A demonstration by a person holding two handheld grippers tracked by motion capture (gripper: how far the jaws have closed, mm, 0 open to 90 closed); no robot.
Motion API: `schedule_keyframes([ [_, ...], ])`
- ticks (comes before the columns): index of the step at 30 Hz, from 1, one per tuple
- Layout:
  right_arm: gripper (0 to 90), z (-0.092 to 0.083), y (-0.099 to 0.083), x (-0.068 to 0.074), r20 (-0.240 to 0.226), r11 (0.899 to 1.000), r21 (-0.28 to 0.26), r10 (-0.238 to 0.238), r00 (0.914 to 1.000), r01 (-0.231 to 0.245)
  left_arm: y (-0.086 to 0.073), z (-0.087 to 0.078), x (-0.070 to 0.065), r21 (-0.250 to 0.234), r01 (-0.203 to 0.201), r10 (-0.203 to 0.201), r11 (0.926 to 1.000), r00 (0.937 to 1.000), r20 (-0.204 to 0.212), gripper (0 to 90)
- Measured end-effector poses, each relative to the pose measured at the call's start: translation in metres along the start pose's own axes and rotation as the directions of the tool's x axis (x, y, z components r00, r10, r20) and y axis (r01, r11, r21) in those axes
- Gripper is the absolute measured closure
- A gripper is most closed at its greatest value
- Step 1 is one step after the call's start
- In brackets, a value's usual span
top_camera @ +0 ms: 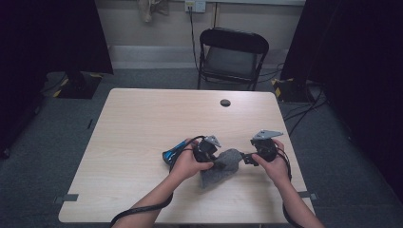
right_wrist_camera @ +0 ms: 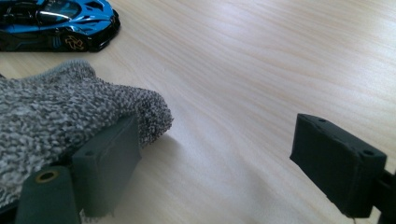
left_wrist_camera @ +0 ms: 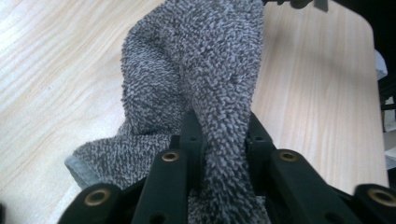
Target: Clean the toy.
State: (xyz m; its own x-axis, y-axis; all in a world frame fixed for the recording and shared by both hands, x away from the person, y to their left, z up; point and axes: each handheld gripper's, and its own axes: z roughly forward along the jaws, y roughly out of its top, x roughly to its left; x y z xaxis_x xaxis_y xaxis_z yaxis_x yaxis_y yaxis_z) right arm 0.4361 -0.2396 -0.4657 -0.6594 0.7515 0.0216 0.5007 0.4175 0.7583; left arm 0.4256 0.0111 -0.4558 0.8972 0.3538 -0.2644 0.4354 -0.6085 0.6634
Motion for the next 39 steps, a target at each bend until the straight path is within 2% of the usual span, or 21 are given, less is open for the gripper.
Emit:
schedule_keyframes([
  [2,15.0,0.000,-0.001,0.001,-0.005,1.000,0.001,-0.002,1.0000,0.002,-0.003,0.000,0.001,0.000,-0.002,0.002,1.0000,1.0000,-0.005,65.8],
  [6,14.9,-0.001,-0.001,-0.001,-0.002,1.000,-0.001,-0.002,1.0000,0.002,-0.007,-0.004,0.002,-0.013,-0.008,0.007,0.9999,0.9988,-0.049,44.4],
  [11,14.9,-0.003,0.001,-0.003,0.001,1.000,-0.002,-0.004,1.0000,0.004,-0.010,-0.014,0.003,-0.032,-0.022,0.019,0.9992,0.9965,-0.082,30.9],
  [16,15.0,-0.005,-0.001,-0.004,-0.002,1.000,-0.002,0.000,1.0000,0.000,-0.015,-0.023,0.002,-0.041,-0.031,0.027,0.9987,0.9954,-0.092,28.7],
  [22,15.0,-0.011,-0.002,-0.007,-0.007,1.000,-0.010,0.007,1.0000,-0.007,-0.025,-0.039,0.002,-0.066,-0.023,0.016,0.9975,0.9943,-0.105,28.7],
  [27,14.9,-0.020,0.001,-0.007,-0.015,1.000,-0.014,-0.001,0.9999,0.000,-0.040,-0.057,-0.001,-0.054,-0.038,0.031,0.9978,0.9915,-0.127,28.3],
  [30,14.9,-0.024,0.005,-0.006,-0.029,1.000,-0.018,0.005,0.9996,-0.005,-0.050,-0.062,-0.002,-0.049,-0.028,0.021,0.9984,0.9907,-0.135,28.1],
  [35,14.9,-0.031,0.016,0.000,-0.049,0.999,-0.034,-0.015,0.9987,0.014,-0.066,-0.068,-0.002,-0.046,0.003,-0.010,0.9989,0.9894,-0.145,27.8],
  [37,15.0,-0.033,0.021,0.003,-0.055,0.999,-0.037,-0.027,0.9981,0.025,-0.070,-0.071,-0.001,-0.059,0.013,-0.021,0.9982,0.9890,-0.146,27.8],
  [39,14.9,-0.033,0.026,0.006,-0.064,0.999,-0.040,-0.037,0.9973,0.034,-0.071,-0.074,0.000,-0.048,0.016,-0.023,0.9987,0.9879,-0.153,27.8],
])
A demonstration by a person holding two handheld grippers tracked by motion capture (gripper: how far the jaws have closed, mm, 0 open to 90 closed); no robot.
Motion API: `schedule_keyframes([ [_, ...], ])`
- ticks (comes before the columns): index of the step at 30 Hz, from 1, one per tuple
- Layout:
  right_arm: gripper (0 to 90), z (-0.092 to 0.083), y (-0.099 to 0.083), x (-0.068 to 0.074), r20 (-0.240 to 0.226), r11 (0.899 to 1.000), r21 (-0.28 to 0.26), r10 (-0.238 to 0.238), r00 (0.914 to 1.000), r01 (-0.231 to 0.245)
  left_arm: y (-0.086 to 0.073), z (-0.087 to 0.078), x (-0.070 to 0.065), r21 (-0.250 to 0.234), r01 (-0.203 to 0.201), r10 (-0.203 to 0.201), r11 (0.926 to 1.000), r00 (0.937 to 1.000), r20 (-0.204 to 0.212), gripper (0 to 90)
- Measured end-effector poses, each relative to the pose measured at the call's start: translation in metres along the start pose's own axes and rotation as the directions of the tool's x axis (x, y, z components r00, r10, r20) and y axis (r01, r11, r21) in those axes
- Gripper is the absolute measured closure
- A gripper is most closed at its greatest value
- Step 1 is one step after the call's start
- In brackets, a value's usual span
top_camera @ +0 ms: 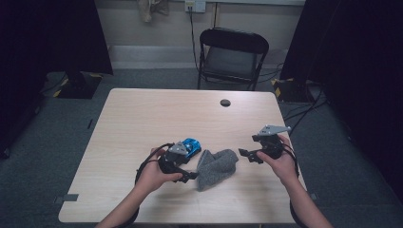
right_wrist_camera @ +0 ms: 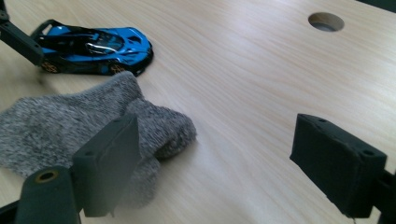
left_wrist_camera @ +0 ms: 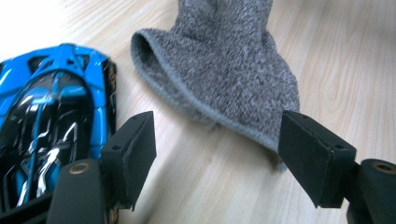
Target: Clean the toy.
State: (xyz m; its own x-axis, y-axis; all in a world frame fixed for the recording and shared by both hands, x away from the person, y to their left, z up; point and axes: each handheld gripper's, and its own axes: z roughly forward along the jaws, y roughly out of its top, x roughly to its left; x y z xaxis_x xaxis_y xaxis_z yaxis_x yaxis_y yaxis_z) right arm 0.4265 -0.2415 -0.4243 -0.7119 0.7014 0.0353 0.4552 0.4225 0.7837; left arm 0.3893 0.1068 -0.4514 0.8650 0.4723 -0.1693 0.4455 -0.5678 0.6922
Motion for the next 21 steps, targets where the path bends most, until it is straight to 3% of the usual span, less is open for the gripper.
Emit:
schedule_keyframes([
  [3,14.9,0.001,0.008,0.006,-0.014,1.000,-0.007,-0.014,0.9998,0.013,0.000,-0.003,0.003,-0.008,0.009,-0.009,0.9999,1.0000,-0.001,27.5],
  [11,15.0,0.018,0.019,0.027,-0.110,0.999,-0.012,-0.048,0.9928,0.047,0.000,-0.018,0.026,-0.050,0.056,-0.059,0.9972,0.9957,-0.071,26.6],
  [14,15.0,0.029,0.017,0.036,-0.143,0.998,0.004,-0.061,0.9878,0.063,-0.001,-0.017,0.036,-0.055,0.072,-0.078,0.9959,0.9913,-0.107,26.0],
  [21,15.0,0.055,0.003,0.051,-0.202,0.996,0.049,-0.061,0.9775,0.072,-0.002,-0.010,0.047,-0.055,0.081,-0.088,0.9952,0.9857,-0.144,25.5],
])
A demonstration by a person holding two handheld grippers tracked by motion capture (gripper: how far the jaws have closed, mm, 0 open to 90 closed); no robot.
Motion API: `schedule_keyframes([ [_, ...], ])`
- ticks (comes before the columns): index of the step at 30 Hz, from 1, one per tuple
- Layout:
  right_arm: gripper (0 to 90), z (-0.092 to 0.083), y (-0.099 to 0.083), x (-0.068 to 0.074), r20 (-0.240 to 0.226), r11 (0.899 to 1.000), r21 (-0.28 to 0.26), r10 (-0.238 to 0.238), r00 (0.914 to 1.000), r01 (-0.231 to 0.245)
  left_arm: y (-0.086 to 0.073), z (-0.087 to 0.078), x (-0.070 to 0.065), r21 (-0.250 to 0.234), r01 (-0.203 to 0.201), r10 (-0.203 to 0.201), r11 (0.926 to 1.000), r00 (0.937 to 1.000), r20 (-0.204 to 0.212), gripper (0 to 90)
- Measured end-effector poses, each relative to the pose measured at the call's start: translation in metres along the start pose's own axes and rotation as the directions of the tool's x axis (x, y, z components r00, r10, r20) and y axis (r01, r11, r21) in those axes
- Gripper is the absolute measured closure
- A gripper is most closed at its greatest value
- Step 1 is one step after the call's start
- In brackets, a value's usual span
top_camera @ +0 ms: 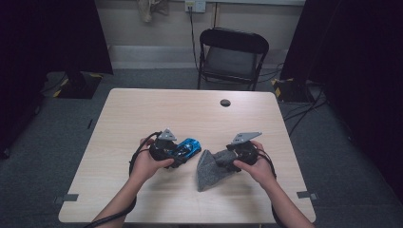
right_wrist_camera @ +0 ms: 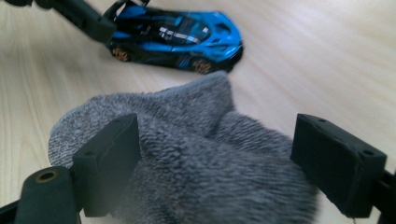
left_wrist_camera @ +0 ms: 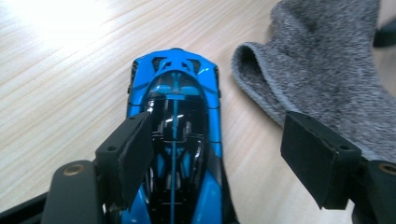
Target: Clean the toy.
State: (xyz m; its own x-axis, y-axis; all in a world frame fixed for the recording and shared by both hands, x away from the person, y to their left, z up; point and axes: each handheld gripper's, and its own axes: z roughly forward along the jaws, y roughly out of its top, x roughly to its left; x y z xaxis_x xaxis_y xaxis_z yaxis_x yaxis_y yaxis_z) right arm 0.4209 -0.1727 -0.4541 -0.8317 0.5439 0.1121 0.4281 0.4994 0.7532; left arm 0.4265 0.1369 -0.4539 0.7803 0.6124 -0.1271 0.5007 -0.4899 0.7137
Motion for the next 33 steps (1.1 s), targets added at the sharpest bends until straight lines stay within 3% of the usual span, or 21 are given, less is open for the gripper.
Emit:
schedule_keyframes([
  [10,15.0,0.018,-0.012,0.003,-0.016,1.000,0.029,-0.001,0.9999,0.001,-0.001,-0.003,0.002,-0.016,-0.004,0.004,0.9999,1.0000,-0.008,25.5],
  [14,15.2,0.021,-0.015,0.003,-0.011,0.999,0.039,-0.001,0.9999,0.001,0.000,-0.004,-0.006,-0.031,-0.028,0.029,0.9991,0.9994,0.019,25.0],
  [15,15.3,0.022,-0.017,0.001,-0.007,0.999,0.035,0.006,1.0000,-0.006,0.003,-0.004,-0.015,-0.030,-0.064,0.066,0.9975,0.9963,0.055,24.8],
  [18,15.9,0.023,-0.016,0.001,0.001,0.999,0.036,0.011,0.9999,-0.011,0.007,-0.003,-0.026,-0.041,-0.086,0.090,0.9954,0.9921,0.088,23.9],
  [19,16.3,0.023,-0.016,0.000,0.005,0.999,0.037,0.013,0.9999,-0.013,0.011,0.000,-0.035,-0.041,-0.106,0.110,0.9935,0.9874,0.114,23.8],
  [25,16.7,0.024,-0.019,-0.005,0.039,0.998,0.017,0.054,0.9978,-0.055,0.011,0.019,-0.055,-0.024,-0.139,0.141,0.9900,0.9773,0.158,26.4],
  [28,16.2,0.023,-0.019,-0.006,0.030,0.999,0.016,0.048,0.9984,-0.048,0.008,0.027,-0.058,-0.011,-0.151,0.151,0.9884,0.9733,0.173,34.4],
  [30,16.0,0.021,-0.017,-0.005,0.026,0.999,0.014,0.035,0.9991,-0.035,0.005,0.036,-0.056,0.034,-0.196,0.189,0.9801,0.9715,0.143,47.9],
  [32,15.8,0.018,-0.015,-0.004,0.019,1.000,0.004,0.023,0.9996,-0.023,0.005,0.041,-0.054,0.048,-0.190,0.182,0.9806,0.9743,0.133,54.4],
  [33,15.5,0.016,-0.014,-0.004,0.018,1.000,-0.004,0.020,0.9996,-0.020,0.006,0.042,-0.052,0.054,-0.184,0.176,0.9814,0.9759,0.129,62.8],
])
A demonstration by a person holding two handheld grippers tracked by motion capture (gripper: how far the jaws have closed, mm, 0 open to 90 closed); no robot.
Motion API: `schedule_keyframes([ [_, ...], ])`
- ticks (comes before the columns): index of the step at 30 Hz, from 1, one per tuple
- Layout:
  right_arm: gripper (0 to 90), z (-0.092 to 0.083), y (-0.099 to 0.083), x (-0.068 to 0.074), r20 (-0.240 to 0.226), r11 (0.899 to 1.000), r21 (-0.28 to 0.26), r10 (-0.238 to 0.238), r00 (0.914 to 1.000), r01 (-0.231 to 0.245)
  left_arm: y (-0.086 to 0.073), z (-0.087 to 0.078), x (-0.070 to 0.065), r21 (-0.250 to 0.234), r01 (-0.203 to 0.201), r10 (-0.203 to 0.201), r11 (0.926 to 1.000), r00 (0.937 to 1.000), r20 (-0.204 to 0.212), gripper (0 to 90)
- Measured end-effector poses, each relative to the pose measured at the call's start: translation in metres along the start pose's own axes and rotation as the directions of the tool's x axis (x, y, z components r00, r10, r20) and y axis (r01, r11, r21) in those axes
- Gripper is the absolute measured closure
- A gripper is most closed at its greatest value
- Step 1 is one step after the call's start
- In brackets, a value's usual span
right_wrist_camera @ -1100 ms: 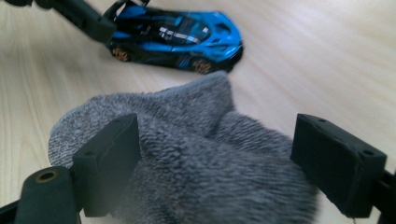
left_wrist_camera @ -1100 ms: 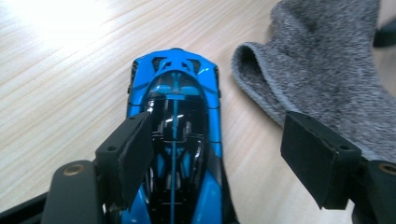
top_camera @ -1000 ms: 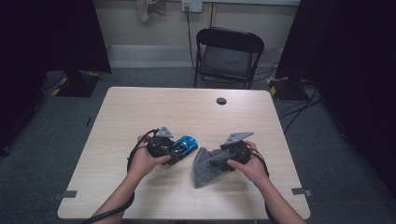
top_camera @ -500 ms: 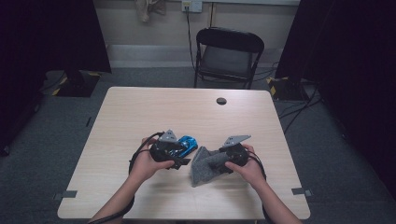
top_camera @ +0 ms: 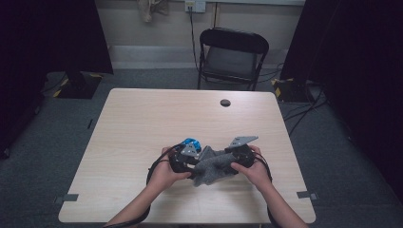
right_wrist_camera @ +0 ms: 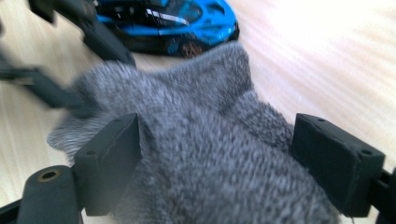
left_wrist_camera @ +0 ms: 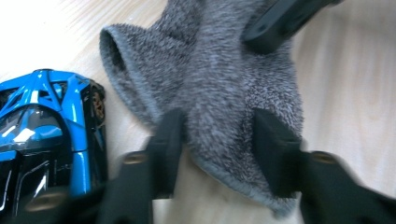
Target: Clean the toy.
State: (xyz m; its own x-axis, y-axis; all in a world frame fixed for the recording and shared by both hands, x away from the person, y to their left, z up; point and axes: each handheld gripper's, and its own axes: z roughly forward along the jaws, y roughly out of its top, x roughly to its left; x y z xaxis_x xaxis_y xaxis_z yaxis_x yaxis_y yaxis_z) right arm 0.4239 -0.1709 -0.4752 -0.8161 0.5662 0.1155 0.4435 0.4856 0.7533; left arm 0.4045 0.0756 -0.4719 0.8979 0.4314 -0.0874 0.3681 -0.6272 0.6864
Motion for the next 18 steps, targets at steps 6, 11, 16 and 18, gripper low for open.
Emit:
schedule_keyframes([
  [6,15.3,-0.007,0.009,0.006,-0.037,0.999,-0.034,-0.037,0.9986,0.035,0.010,0.003,0.012,-0.032,0.027,-0.028,0.9991,0.9990,-0.036,68.3],
  [11,15.8,-0.001,0.009,0.010,-0.034,0.997,0.003,-0.073,0.9967,0.073,0.016,0.007,0.018,-0.051,0.048,-0.051,0.9975,0.9976,-0.046,64.8],
  [16,22.1,0.009,-0.001,0.008,0.031,0.994,0.066,-0.086,0.9958,0.084,0.017,0.001,0.019,-0.095,0.068,-0.074,0.9931,0.9957,-0.055,38.8],
  [18,24.2,0.011,-0.005,0.005,0.048,0.995,0.073,-0.075,0.9960,0.072,0.017,-0.007,0.021,-0.104,0.062,-0.071,0.9927,0.9945,-0.077,31.9],
])
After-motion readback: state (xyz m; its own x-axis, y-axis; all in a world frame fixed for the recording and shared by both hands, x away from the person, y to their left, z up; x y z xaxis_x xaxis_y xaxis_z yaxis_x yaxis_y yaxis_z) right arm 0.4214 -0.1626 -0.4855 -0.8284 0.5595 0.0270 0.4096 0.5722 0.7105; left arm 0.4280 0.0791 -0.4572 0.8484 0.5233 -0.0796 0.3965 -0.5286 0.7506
